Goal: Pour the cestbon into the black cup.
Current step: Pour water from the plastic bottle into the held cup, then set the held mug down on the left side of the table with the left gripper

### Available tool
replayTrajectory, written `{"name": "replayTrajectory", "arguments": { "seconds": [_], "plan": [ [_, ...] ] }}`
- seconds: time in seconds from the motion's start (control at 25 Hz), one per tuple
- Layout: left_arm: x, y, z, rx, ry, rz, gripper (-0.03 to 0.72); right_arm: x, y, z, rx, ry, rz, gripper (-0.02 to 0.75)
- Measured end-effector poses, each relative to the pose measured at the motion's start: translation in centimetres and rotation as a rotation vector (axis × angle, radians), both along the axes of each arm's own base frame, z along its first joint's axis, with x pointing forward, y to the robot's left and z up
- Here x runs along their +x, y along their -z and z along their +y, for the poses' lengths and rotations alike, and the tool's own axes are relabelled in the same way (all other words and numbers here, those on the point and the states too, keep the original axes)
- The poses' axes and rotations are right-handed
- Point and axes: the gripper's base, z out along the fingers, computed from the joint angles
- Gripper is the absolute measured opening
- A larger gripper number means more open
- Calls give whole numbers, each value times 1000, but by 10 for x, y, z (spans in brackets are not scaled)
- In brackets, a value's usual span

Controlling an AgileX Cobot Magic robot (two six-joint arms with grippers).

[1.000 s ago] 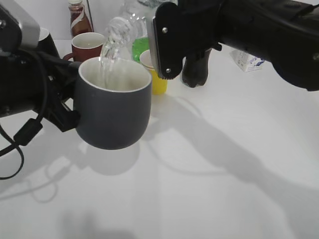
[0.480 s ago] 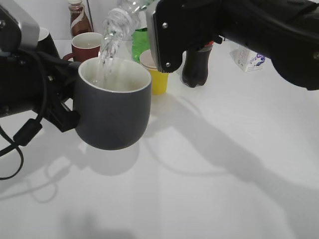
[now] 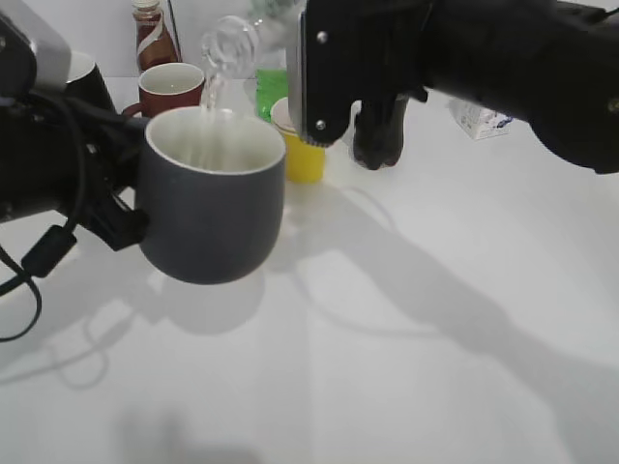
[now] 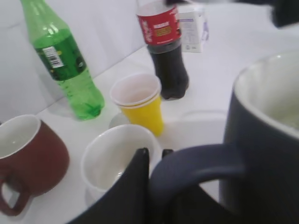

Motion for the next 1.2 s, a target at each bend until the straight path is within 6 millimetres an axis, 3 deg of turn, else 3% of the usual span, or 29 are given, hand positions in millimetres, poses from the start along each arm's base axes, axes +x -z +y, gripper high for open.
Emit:
{"name": "replayTrajectory", "arguments": {
  "seconds": [0.24,0.48,0.6,0.76,1.0,1.2],
  "plan": [
    [4,-2,5,-20,-22,-21,42,-2,10,-1,332,77,428,460],
    [10,-7,13,-54,-51,-57,42,-4,1,-6,804,166,784,460],
    [21,-14,30,-135,-137,-100,42,2,-5,-18,952,205,854,460],
    [41,-16,67,-206,-304,-151,42,18,-6,-42,1072,265,888,460],
    [72,10,101,-259,-425,-175,42,26,18,-78,1135,337,924,460],
    [95,51,114,-318,-475,-158,42,19,37,-88,1132,349,956,460]
  ]
}}
